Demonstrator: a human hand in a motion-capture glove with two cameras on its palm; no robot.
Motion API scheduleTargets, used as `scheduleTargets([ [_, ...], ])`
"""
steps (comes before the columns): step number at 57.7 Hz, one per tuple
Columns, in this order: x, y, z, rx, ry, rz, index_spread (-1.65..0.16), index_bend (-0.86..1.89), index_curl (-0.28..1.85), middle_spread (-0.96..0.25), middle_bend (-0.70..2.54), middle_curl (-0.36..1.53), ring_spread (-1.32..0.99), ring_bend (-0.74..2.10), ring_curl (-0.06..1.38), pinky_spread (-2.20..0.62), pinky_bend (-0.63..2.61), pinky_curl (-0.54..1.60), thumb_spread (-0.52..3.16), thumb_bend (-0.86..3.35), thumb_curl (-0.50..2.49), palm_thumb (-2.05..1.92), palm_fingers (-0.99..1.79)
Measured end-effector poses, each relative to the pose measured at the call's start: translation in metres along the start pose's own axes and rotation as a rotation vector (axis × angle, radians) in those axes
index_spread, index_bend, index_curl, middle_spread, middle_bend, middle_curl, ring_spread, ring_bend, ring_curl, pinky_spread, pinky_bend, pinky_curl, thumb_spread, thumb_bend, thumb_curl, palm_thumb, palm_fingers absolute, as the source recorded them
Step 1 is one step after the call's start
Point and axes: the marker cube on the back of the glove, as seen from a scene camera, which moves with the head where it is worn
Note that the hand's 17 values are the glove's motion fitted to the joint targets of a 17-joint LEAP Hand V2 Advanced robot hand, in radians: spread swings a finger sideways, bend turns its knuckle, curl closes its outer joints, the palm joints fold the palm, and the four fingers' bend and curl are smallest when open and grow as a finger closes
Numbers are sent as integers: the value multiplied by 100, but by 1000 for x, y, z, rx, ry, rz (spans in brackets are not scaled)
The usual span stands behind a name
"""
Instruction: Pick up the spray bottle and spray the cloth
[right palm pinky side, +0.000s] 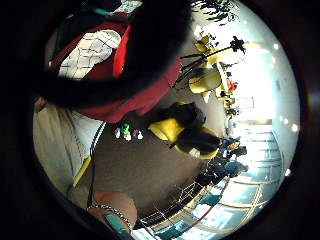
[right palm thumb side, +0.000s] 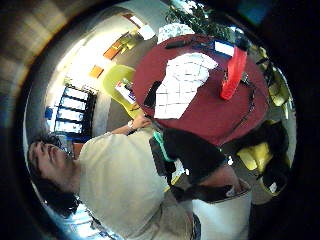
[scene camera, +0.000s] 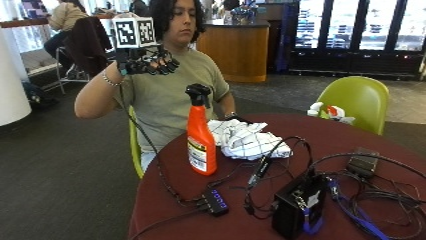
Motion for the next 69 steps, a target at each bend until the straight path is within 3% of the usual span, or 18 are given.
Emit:
scheduleTargets([
  [9, 8, -3, 19, 89, -71, 155, -39, 15, 21, 2, 18, 27, -5, 40, 26, 21, 37, 30, 113, 1, 26, 42, 35],
  [18, 4, -5, 43, 355, -247, 406, -36, 15, 23, 4, 16, 26, -4, 41, 28, 21, 42, 32, 116, 4, 31, 57, 35],
  [27, -2, -23, 70, 430, -631, 442, -30, 13, 23, 6, 18, 27, -1, 45, 30, 21, 44, 34, 114, 2, 35, 64, 38],
  [34, 2, -52, 92, 538, -759, 472, -25, 10, 22, 9, 18, 28, 1, 47, 32, 21, 49, 36, 111, 0, 36, 68, 33],
  [53, 40, -131, 118, 764, -744, 512, -20, 11, 20, 12, 20, 30, 4, 51, 34, 21, 50, 36, 105, -2, 39, 74, 29],
  [65, 49, -153, 125, 787, -810, 579, -19, 9, 18, 12, 20, 32, 3, 54, 35, 21, 51, 36, 101, -3, 39, 73, 29],
  [69, 61, -168, 128, 957, -776, 565, -18, 9, 18, 11, 25, 34, 2, 57, 35, 21, 45, 34, 100, -3, 39, 72, 31],
])
